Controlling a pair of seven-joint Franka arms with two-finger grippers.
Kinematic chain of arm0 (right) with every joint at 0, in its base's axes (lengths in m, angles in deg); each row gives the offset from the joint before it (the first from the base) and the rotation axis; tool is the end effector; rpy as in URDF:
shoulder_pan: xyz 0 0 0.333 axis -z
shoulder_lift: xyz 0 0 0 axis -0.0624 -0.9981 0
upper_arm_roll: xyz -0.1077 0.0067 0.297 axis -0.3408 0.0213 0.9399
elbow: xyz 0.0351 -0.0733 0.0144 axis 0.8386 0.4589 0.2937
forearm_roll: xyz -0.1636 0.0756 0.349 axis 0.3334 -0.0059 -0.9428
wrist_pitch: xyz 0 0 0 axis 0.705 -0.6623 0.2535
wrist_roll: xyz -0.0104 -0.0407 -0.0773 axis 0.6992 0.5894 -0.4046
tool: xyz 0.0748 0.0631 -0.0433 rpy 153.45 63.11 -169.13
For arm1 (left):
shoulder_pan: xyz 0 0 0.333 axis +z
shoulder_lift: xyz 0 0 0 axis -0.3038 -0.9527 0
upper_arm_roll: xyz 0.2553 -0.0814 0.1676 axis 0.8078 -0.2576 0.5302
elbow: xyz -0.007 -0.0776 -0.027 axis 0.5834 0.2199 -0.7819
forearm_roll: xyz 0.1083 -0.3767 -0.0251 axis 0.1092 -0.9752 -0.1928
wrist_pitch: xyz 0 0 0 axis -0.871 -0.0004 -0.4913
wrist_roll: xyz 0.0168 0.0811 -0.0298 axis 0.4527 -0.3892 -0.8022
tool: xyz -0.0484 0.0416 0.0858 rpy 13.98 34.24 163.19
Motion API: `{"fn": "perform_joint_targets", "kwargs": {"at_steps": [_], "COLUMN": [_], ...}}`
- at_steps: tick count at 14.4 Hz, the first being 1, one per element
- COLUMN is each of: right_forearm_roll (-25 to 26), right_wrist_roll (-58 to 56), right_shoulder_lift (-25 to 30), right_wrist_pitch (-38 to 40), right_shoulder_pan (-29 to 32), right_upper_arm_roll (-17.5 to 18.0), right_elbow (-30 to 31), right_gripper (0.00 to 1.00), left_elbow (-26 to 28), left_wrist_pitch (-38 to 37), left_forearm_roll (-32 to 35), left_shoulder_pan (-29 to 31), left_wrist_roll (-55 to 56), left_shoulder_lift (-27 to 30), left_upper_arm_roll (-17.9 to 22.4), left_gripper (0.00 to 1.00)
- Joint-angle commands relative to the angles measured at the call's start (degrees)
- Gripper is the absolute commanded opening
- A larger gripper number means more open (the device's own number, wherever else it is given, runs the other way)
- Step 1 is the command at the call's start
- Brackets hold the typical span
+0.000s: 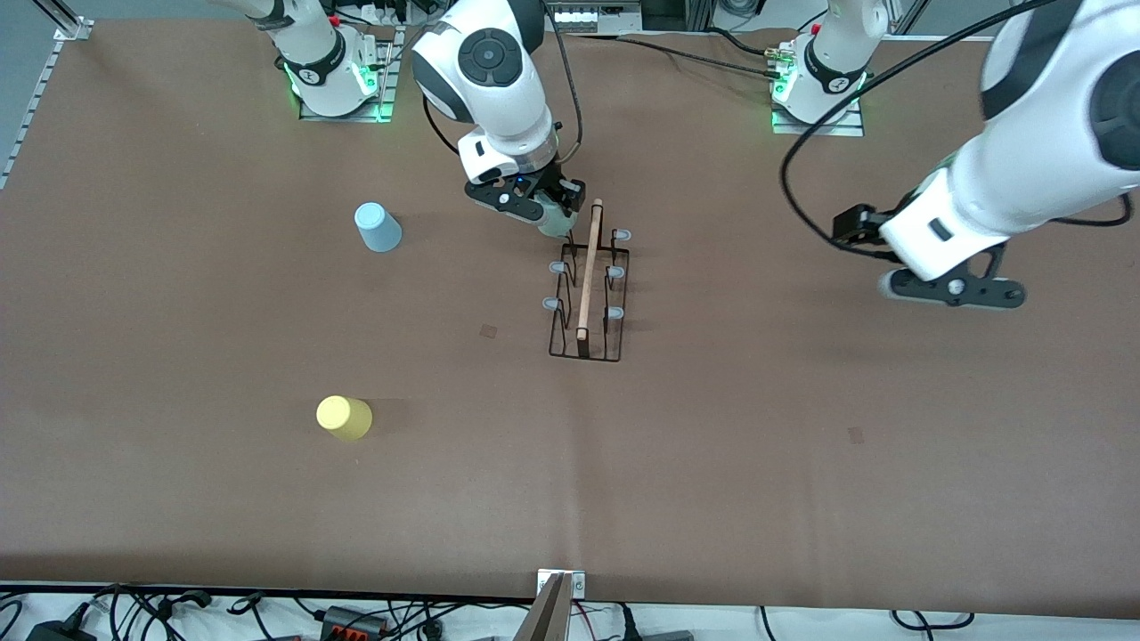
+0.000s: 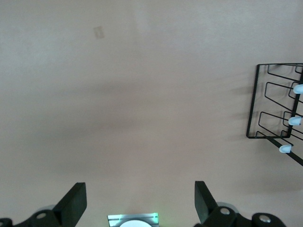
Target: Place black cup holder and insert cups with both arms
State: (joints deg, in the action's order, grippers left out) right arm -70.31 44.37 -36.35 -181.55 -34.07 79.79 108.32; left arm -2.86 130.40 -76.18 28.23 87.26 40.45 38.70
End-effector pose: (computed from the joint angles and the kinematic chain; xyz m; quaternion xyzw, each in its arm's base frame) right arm 0.4002 0.4765 0.3651 -0.9753 0.2089 0.0344 0.0626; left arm 0.5968 -0.1286 0.5775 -0.9928 0.0399 0.1116 0.0147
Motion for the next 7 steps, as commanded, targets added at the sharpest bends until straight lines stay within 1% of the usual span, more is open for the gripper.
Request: {"fn": "perform_joint_targets", "kwargs": {"at_steps": [1, 2, 3, 4, 5, 6, 7], "right_forearm_roll": [1.60, 1.69, 1.69, 1.69, 1.69, 1.69, 1.60], "right_wrist_roll": [1.74, 2.17, 2.18, 2.18, 2.09, 2.18, 2.26], "right_shoulder_lift": [-1.90, -2.25, -2.42, -2.43, -2.43, -2.34, -2.25], "right_wrist_pitch": [-2.61, -2.70, -2.88, -2.88, -2.88, -2.79, -2.71], "right_shoulder_pan": [-0.79, -0.71, -0.79, -0.79, -0.79, -0.71, -0.62], "right_upper_arm_roll": [-0.44, -0.44, -0.44, -0.44, -0.44, -0.44, -0.44], "right_elbow": [-0.68, -0.77, -0.86, -0.86, -0.94, -1.03, -1.12], "right_gripper": [0.13, 0.20, 0.14, 0.06, 0.01, 0.00, 0.00], "left_elbow": [0.92, 3.11, 6.01, 10.30, 14.87, 19.35, 23.66], "left_wrist_pitch": [-0.62, 0.87, 2.80, 5.08, 9.02, 12.45, 15.53], "left_forearm_roll": [-1.68, -2.47, -3.96, -4.93, -5.03, -5.03, -5.03], "left_shoulder_pan": [-1.38, -3.32, -4.99, -8.31, -10.61, -11.24, -11.68], "left_wrist_roll": [-2.91, -4.66, -7.38, -10.80, -13.44, -14.86, -14.70], "left_shoulder_lift": [1.96, 3.54, 5.04, 7.66, 10.82, 13.81, 16.97], "left_upper_arm_roll": [6.28, 9.88, 13.31, 18.22, 21.75, 22.74, 22.92], "left_gripper": [1.00, 1.00, 1.00, 1.00, 1.00, 1.00, 1.00]}}
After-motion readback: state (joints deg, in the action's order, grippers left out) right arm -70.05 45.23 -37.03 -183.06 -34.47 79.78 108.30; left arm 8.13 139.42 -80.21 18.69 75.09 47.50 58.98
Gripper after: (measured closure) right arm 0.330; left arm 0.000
